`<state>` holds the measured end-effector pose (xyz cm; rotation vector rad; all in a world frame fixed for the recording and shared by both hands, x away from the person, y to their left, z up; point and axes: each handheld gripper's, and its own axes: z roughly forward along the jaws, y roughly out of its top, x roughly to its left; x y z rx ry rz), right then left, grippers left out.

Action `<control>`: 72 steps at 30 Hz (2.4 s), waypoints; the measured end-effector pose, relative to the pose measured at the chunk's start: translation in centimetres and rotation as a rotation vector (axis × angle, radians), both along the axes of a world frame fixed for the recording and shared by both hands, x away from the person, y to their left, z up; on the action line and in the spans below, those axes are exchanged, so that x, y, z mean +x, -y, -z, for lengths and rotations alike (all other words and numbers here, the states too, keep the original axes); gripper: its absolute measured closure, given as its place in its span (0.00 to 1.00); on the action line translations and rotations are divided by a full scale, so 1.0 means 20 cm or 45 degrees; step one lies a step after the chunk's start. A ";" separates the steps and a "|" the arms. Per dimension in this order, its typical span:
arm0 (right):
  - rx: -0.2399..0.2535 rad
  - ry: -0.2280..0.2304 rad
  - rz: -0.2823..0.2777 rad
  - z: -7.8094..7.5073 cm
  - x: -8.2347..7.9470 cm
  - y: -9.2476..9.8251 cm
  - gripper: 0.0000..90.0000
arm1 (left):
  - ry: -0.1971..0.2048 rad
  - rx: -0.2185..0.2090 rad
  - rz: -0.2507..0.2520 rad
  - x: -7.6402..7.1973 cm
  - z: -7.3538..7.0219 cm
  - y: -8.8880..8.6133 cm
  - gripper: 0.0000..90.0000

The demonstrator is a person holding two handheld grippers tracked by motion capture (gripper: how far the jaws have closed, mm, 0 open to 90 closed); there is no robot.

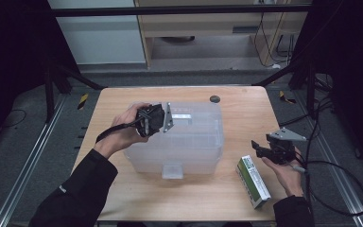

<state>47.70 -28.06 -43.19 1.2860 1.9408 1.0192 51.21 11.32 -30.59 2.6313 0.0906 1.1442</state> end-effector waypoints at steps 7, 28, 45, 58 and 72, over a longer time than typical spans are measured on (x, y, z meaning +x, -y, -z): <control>0.012 0.008 -0.003 -0.01 -0.01 0.00 0.41 | 0.013 0.031 0.013 -0.01 0.00 0.01 0.78; 0.047 0.014 -0.061 -0.11 -0.04 -0.04 0.48 | 0.032 0.083 0.038 -0.01 0.00 0.02 0.80; 0.075 0.021 -0.154 -0.23 -0.10 -0.13 0.63 | 0.011 0.069 0.023 0.00 -0.01 0.02 0.80; 0.100 -0.006 -0.209 -0.27 -0.12 -0.18 0.73 | 0.003 0.074 0.013 0.01 -0.02 0.02 0.80; 0.127 -0.057 -0.280 -0.28 -0.14 -0.24 0.88 | 0.014 0.067 -0.008 0.03 -0.05 0.03 0.80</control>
